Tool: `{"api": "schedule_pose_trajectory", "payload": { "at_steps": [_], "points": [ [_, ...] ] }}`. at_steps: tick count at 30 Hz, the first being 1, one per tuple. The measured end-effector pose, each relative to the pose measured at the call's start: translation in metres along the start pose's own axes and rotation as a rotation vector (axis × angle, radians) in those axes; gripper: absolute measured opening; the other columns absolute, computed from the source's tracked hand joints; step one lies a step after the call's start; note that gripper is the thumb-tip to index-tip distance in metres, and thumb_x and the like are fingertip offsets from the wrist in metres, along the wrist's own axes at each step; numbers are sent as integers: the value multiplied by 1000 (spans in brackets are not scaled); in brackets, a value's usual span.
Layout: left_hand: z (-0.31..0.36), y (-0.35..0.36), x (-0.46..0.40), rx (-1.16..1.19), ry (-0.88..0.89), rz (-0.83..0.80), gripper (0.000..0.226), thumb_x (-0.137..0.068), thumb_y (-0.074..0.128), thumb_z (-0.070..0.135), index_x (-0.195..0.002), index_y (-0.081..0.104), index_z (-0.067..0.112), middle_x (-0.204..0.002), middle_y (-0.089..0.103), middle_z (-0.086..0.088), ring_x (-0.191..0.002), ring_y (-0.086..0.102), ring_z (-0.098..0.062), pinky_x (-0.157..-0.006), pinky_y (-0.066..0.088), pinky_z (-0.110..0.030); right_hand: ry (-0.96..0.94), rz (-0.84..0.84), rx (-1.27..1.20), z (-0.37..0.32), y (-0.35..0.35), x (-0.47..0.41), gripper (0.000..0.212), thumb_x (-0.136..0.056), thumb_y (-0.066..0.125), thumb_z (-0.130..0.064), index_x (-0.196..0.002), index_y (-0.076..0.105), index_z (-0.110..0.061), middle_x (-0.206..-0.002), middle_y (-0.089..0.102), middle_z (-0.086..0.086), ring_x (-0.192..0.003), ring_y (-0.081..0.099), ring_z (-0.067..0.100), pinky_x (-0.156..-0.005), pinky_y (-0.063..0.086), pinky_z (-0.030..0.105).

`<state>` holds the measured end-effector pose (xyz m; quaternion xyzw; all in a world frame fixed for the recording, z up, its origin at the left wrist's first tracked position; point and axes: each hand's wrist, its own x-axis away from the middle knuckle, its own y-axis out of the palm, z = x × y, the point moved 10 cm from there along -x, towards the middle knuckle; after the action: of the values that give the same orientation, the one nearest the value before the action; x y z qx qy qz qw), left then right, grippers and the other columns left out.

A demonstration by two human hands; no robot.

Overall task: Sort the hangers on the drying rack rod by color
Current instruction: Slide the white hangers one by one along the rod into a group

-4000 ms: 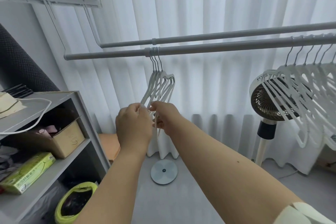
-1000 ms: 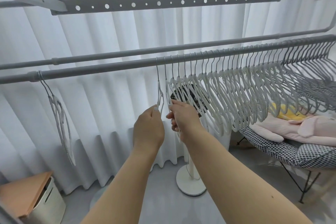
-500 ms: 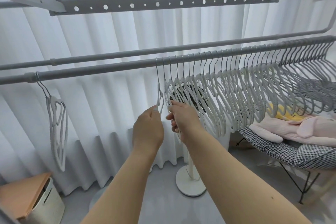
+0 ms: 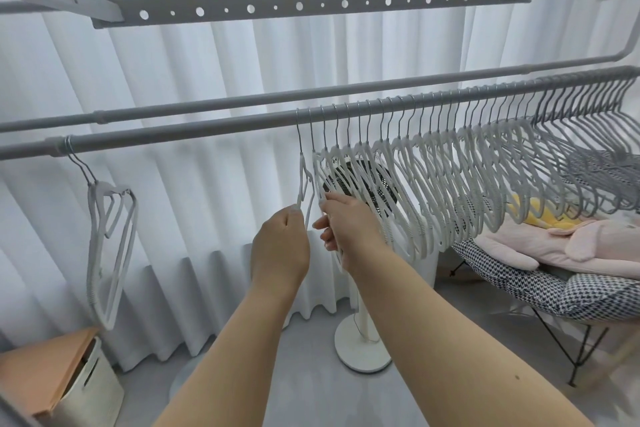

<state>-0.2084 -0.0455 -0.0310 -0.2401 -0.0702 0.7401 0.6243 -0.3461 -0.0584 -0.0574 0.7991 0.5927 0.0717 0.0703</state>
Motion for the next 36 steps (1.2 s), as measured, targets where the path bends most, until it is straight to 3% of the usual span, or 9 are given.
{"api": "schedule_pose_trajectory", "payload": {
  "at_steps": [3, 7, 10, 17, 20, 25, 28, 33, 36],
  "points": [
    [-2, -1, 0, 7, -18, -5, 42, -100, 33, 34, -79, 47, 1, -68, 59, -16, -68, 55, -33, -77, 53, -50, -10, 0, 4, -2, 1, 2, 31, -95, 50, -15, -125, 54, -9, -69, 56, 8, -50, 51, 16, -44, 47, 23],
    [-4, 1, 2, -12, -39, -35, 46, -102, 29, 40, -78, 55, 11, -74, 66, -12, -78, 64, -35, -80, 53, -45, 5, 13, 12, -1, 2, 0, 23, -95, 47, -17, -112, 56, -5, -76, 56, 11, -62, 60, 22, -65, 57, 34],
    [-6, 2, 3, -6, -47, -46, 47, -102, 25, 45, -76, 55, 20, -72, 66, -8, -74, 66, -32, -78, 52, -41, 17, 31, 12, 2, 2, -1, 20, -94, 49, -19, -107, 56, -6, -75, 55, 9, -68, 58, 23, -74, 56, 35],
    [-9, 1, 4, 18, -73, -54, 50, -103, 23, 46, -88, 59, 14, -67, 67, -10, -60, 68, -26, -73, 52, -36, 1, 37, 127, 2, 6, 2, 19, -89, 52, -36, -92, 55, -17, -83, 53, 0, -80, 50, 20, -82, 45, 35],
    [-12, 1, 3, 26, -82, -66, 50, -102, 24, 48, -88, 59, 15, -70, 69, -11, -60, 68, -26, -76, 54, -37, -33, 58, 245, -3, 4, 6, 39, -92, 48, -41, -121, 54, -16, -114, 56, 2, -108, 51, 23, -95, 41, 38],
    [-13, -1, 4, -13, -50, -87, 47, -102, 24, 47, -77, 56, 24, -71, 70, -8, -67, 70, -25, -83, 55, -43, -172, 119, 366, -27, 7, 20, 53, -94, 46, -41, -140, 42, -16, -131, 54, 2, -122, 50, 22, -104, 39, 40],
    [-14, -8, 1, -106, -22, -75, 51, -102, 19, 48, -73, 54, 24, -79, 71, -5, -81, 67, -27, -87, 51, -44, -258, 129, 359, -43, 16, 32, 51, -93, 48, -39, -139, 44, -15, -127, 54, 0, -123, 50, 23, -104, 39, 40],
    [-19, -40, -3, -164, -22, 2, 57, -102, 17, 47, -91, 64, 17, -86, 68, -3, -88, 64, -26, -86, 51, -43, -304, 56, 299, -55, 49, 48, 46, -95, 49, -35, -137, 46, -18, -135, 53, -3, -123, 49, 15, -105, 38, 36],
    [-24, -69, -3, -177, -11, 81, 58, -103, 18, 44, -86, 63, 12, -82, 65, -2, -83, 61, -21, -71, 45, -33, -300, 2, 292, -52, 75, 55, 40, -94, 49, -34, -131, 52, -17, -125, 58, -5, -115, 54, 14, -100, 41, 32]
  ]
}}
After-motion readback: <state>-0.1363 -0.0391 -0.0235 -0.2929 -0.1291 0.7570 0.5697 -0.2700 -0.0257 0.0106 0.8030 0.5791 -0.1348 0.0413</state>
